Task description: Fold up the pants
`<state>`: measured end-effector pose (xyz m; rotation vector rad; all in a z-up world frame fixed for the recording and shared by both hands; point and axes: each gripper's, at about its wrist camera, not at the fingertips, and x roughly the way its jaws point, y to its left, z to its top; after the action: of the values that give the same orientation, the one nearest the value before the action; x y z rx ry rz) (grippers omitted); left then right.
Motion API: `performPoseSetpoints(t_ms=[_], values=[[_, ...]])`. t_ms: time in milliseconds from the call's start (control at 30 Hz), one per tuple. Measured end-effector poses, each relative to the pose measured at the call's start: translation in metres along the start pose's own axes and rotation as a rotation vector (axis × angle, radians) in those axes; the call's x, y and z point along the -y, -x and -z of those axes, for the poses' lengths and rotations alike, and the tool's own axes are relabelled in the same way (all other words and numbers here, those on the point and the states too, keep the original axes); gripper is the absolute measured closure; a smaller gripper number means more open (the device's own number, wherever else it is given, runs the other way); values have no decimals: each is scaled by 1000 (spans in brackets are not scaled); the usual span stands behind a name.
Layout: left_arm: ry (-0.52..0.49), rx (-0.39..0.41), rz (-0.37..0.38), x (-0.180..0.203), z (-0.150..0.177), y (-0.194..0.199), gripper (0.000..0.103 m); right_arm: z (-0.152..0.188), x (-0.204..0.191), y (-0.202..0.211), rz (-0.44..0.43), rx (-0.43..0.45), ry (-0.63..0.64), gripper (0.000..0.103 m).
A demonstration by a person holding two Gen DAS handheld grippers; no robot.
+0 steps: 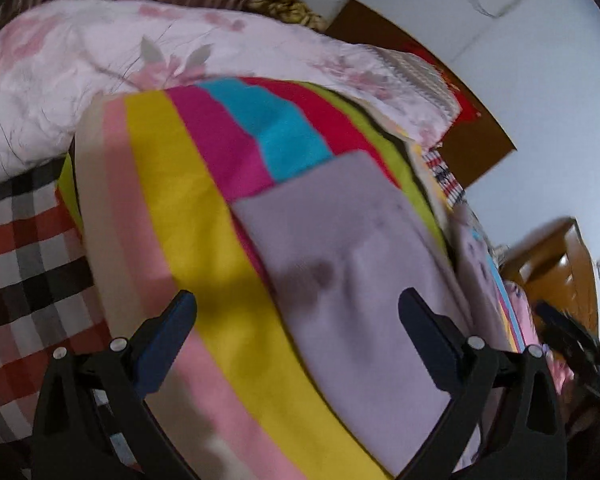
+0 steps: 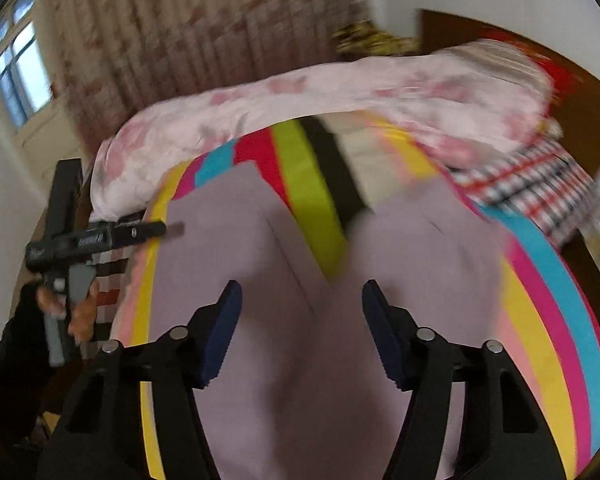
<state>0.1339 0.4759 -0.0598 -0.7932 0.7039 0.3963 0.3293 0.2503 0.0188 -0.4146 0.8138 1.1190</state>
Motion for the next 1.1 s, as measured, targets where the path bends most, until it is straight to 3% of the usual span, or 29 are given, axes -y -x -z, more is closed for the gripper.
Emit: performPoseSetpoints(t_ms=[200,367,433,500,700,800,933,967,1033,1067,1100], values=[[-17,37,-33,-12,-27,-26,19,-63,-22,-98,-81,-83,68,55],[-84,42,-89,-4,-29,-32,31,-68,-30,-141,-92,-130,104,65],[-119,64,-109,-1,-25,-30,54,-64,-30,-137,-122,-104,115,81],[-147,86,-79,2,-23,-25,98,-64,-35,-135,-100,-82,135,89],[-162,196,-29,10,-28,6,99,-75,-42,-114,-66,20,111,93],[-156,180,-71,10,-35,-1,98,-81,-47,-125,-39,0,114,93],[-123,98,-107,-3,-33,-28,97,-74,-43,-153,-17,-65,76,90],[-119,103,-110,-5,-31,-29,92,-75,-41,-152,-23,-68,59,89],[-94,123,-144,-7,-29,-22,72,-78,-36,-140,-37,-83,18,75],[-86,141,-205,-5,-29,-17,43,-80,-32,-130,-51,-72,6,74],[-78,186,-290,-2,-27,-5,26,-81,-26,-114,-69,-44,-4,71]])
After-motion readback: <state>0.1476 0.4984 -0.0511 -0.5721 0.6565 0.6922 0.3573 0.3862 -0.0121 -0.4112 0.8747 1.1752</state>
